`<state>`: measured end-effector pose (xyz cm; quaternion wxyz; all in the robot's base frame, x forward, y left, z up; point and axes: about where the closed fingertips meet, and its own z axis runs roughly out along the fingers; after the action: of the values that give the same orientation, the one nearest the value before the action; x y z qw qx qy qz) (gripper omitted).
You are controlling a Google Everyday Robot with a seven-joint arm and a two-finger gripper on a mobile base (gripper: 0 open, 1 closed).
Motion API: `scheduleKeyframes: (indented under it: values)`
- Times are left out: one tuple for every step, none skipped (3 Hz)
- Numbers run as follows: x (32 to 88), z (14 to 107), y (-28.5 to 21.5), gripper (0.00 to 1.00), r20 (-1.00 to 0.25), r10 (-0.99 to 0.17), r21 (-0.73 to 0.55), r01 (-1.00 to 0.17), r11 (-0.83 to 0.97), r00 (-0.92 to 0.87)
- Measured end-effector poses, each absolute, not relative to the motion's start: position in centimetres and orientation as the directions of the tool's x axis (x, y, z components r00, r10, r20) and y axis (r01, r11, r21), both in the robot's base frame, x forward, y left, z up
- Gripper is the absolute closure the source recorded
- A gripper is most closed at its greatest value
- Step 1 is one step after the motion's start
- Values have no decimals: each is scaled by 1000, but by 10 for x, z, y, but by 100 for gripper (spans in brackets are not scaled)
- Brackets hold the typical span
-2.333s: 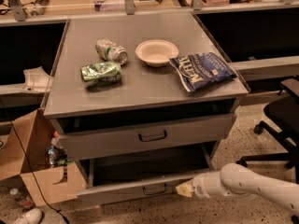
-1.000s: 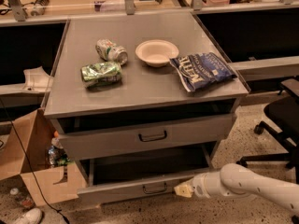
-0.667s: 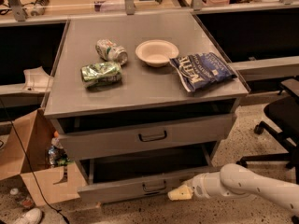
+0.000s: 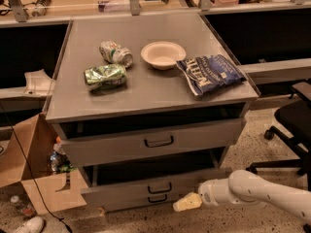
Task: Close middle drawer
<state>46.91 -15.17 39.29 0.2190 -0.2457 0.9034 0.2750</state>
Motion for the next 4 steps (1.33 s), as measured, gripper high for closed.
scheduleKeyframes:
  values:
    - [469,393,-152,27,-531,-323,389,-564,728,-783]
    - [469,393,-152,50,-531,-323,389,-564,728,-783]
    - [469,393,-152,73,-531,-323,389,-564,728,-783]
    - [469,393,-151,96,-531,-323,389,-564,728,-783]
